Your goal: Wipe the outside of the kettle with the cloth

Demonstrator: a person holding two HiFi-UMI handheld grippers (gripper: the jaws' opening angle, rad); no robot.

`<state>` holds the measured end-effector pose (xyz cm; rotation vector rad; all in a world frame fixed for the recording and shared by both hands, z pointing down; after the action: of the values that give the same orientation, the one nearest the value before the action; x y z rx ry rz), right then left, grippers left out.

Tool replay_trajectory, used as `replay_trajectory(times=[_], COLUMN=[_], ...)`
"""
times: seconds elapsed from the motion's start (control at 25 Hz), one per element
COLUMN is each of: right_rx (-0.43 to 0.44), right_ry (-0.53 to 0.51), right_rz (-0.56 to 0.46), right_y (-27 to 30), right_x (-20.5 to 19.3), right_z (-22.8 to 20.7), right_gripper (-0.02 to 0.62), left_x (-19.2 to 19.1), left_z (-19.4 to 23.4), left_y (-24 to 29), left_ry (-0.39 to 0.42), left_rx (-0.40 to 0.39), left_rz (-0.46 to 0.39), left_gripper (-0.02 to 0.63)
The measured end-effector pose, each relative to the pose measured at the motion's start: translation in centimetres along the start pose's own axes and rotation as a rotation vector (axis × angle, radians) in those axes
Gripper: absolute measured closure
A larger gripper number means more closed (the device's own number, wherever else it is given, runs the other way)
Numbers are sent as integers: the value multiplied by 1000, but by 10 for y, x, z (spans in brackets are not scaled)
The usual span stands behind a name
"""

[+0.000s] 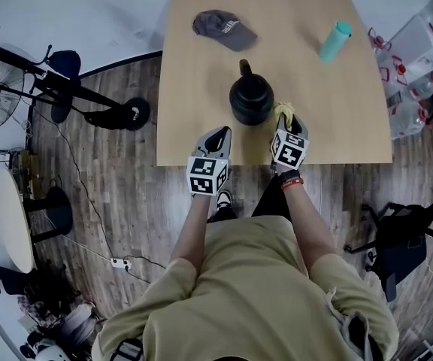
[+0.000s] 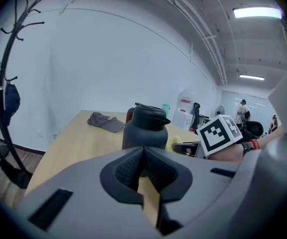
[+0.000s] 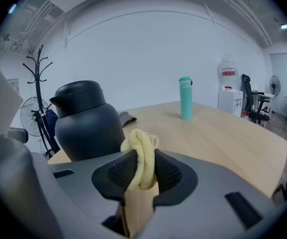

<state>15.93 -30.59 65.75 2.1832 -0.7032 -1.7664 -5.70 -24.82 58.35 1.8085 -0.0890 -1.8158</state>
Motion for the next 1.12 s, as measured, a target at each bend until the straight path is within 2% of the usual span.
replay_trajectory(times=[0.2,0.48,0.8,1.12], right_rx=[-8,65,158,171], right_ry=[30,82,49,20], right_rz=[27,57,49,79], right_y=[-28,-47,-25,17], right_x=[-34,-74,-75,-66], right_z=[18,78,151,185], right_gripper=[482,480,479,480], left_x=[-8,-12,-16,-22], left_z=[8,31,67,94], left_y=[-16,-40,-62,-69], left_ry=[13,32,28,3], left_rx=[-32,-45,-1,57], left_rz=[-4,-16,-23,-8], left_gripper=[582,581,583,583])
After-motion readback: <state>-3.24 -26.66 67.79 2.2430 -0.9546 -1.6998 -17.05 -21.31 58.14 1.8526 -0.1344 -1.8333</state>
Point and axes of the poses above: the fingertips, and each gripper's own axes: y forward along the fingers, z to its left, x out of its top, the point moved 5 cm from there along -y, backward along the fingers, and after that the axes turned 9 degrees about x, right-handed, at the moved point
